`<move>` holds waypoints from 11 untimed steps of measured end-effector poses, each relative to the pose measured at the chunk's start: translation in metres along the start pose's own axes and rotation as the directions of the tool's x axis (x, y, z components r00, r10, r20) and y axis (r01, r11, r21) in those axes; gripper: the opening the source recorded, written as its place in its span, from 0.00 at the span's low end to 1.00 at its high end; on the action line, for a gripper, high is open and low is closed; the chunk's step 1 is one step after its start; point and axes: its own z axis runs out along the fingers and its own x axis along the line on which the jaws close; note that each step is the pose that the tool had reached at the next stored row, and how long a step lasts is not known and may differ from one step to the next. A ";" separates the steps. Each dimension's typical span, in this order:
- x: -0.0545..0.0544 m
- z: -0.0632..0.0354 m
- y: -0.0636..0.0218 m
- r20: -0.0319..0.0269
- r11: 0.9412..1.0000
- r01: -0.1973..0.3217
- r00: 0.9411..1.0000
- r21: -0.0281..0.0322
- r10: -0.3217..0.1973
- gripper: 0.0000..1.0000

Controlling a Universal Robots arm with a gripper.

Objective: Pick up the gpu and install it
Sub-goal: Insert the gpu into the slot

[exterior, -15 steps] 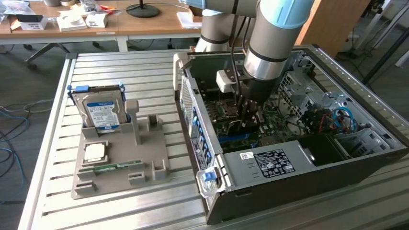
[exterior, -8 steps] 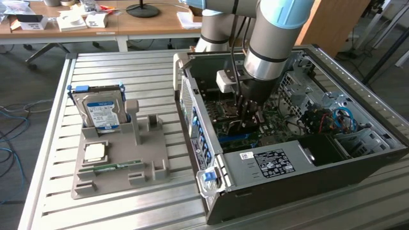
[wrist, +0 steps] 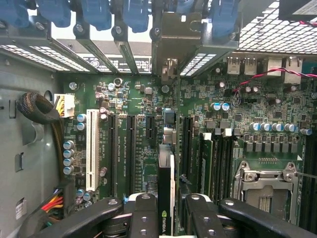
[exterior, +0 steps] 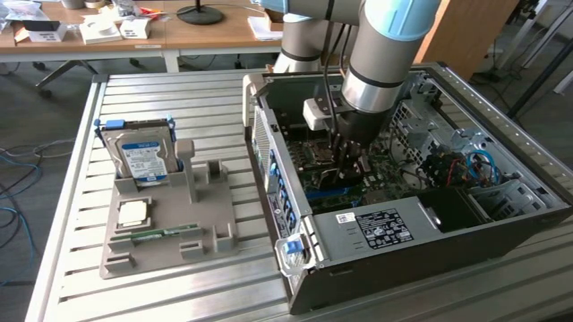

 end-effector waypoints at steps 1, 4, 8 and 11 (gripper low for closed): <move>0.000 0.0000 0.0000 0.000 1.000 0.000 1.000 0.000 0.000 0.26; 0.000 0.0003 0.0000 0.000 1.000 0.000 1.000 0.000 0.000 0.26; 0.000 0.0010 0.0000 0.000 1.000 0.000 1.000 0.000 0.000 0.26; 0.000 0.0010 -0.0004 0.000 1.000 0.000 1.000 0.000 0.000 0.26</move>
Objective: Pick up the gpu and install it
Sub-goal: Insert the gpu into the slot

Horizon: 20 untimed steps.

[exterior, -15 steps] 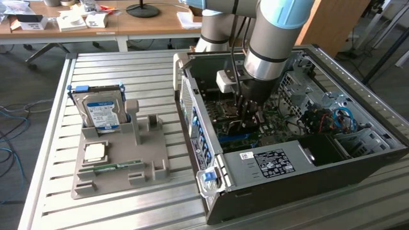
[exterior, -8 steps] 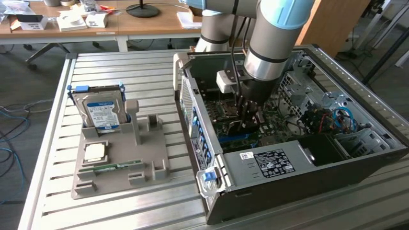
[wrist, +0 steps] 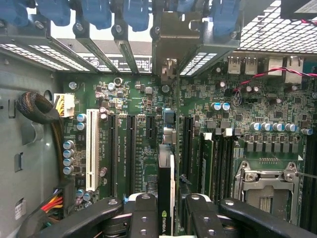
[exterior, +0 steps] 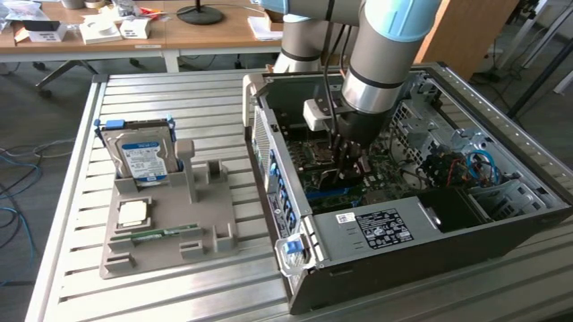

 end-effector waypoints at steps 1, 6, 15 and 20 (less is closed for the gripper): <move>0.000 0.0000 0.0000 0.000 1.000 0.000 1.000 0.000 0.000 0.26; 0.000 0.0000 -0.0006 0.000 1.000 0.000 1.000 0.000 0.000 0.26; 0.000 0.0006 -0.0006 0.000 1.000 0.000 1.000 0.000 0.000 0.26; 0.000 0.0012 -0.0006 0.000 1.000 0.000 1.000 0.000 0.000 0.26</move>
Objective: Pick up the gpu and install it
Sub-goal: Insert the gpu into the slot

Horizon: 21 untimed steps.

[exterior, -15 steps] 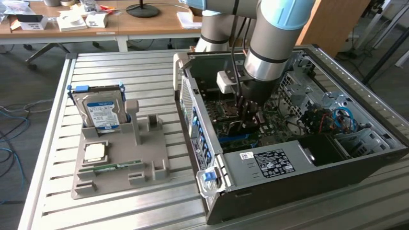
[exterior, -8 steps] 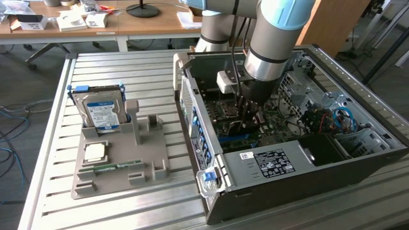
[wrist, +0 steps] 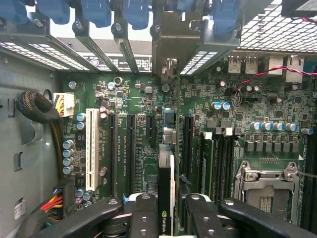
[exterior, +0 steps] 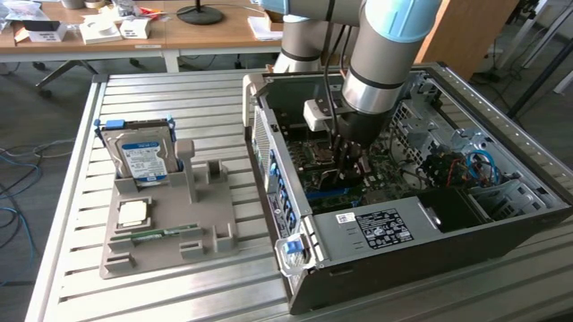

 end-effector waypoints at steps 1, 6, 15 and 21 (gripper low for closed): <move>0.000 0.0005 0.0000 0.000 1.000 0.000 1.000 0.000 0.000 0.26; 0.000 0.0009 0.0000 0.000 1.000 0.000 1.000 0.000 0.000 0.26; 0.000 -0.0009 -0.0001 0.000 1.000 0.000 1.000 0.000 0.000 0.26; 0.000 -0.0017 0.0000 -0.009 1.000 -0.001 1.000 0.000 0.001 0.26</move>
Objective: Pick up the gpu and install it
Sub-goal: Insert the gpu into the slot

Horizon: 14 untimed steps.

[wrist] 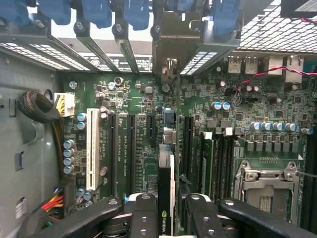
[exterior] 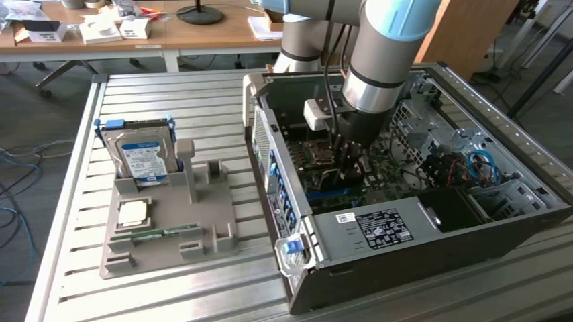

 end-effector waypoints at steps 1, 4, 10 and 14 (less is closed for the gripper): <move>0.000 0.0001 -0.0001 -0.005 1.000 -0.001 1.000 0.000 0.001 0.26; 0.000 0.0000 0.0000 -0.006 1.000 -0.001 1.000 0.000 0.001 0.26; 0.000 0.0001 0.0001 0.006 1.000 -0.002 1.000 0.002 0.002 0.26; 0.000 0.0002 -0.0001 0.003 1.000 -0.001 1.000 0.002 0.001 0.26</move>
